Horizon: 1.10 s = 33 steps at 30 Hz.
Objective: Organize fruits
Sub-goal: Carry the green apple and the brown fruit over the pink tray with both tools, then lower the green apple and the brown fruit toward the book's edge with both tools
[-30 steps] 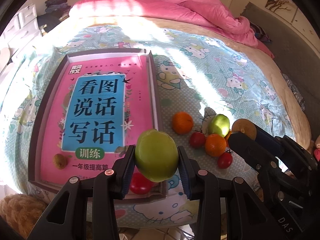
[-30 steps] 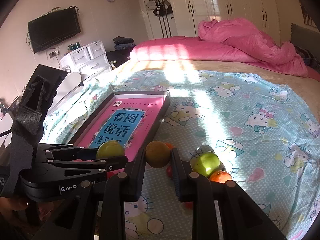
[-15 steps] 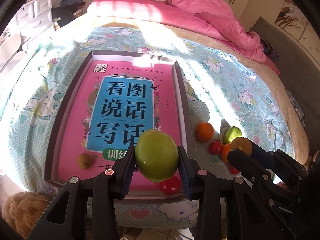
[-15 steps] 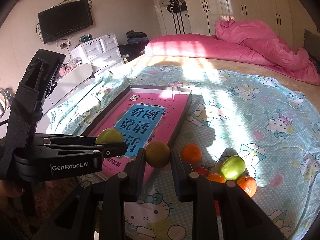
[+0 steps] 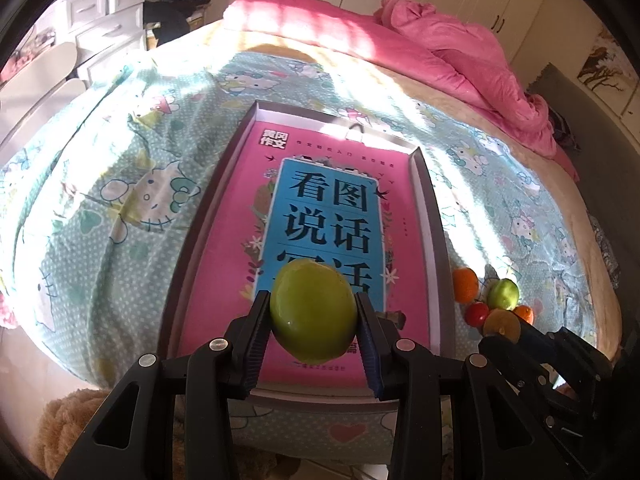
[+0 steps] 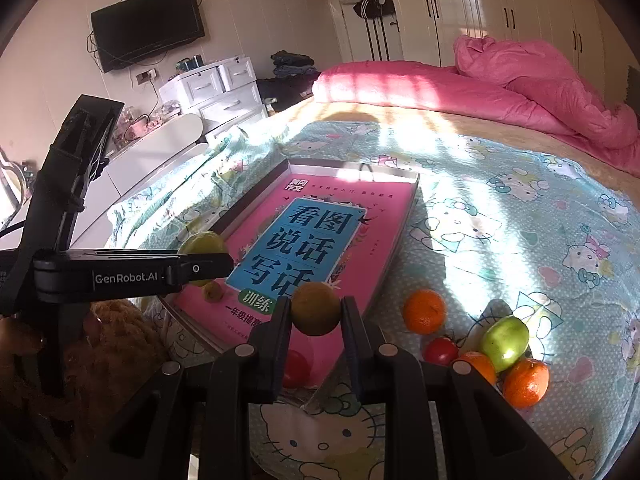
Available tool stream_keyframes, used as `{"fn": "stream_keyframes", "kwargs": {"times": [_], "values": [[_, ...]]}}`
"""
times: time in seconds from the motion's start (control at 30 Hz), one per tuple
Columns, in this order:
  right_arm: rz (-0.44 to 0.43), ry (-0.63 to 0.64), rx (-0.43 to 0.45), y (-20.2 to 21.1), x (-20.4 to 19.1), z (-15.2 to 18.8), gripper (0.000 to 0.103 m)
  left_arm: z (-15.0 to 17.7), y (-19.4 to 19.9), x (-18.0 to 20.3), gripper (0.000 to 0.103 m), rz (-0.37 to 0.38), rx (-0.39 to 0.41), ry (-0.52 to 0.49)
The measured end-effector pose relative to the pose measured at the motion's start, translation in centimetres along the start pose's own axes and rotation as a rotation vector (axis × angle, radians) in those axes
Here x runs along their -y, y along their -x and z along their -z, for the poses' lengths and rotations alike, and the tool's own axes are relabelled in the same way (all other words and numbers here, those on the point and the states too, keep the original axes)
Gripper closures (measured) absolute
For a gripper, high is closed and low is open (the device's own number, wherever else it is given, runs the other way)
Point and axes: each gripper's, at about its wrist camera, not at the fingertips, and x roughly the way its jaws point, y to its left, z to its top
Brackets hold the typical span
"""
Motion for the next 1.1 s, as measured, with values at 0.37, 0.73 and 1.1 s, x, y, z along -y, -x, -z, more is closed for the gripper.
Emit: {"fn": "stream_keyframes", "kwargs": {"times": [0.37, 0.73, 1.1], "values": [[-0.059, 0.073, -0.050, -2.2, -3.3, 0.4, 0.078, -0.4, -0.2, -3.3, 0.061, -0.022, -0.004, 0.050], [-0.087, 0.124, -0.105, -4.2, -5.1, 1.0, 0.077, 1.2, -0.7, -5.0, 0.061, -0.076, -0.065, 0.036], [-0.088, 0.119, -0.134, -5.8, -4.6, 0.7, 0.078, 2.4, -2.4, -4.9, 0.061, -0.104, -0.124, 0.004]]}}
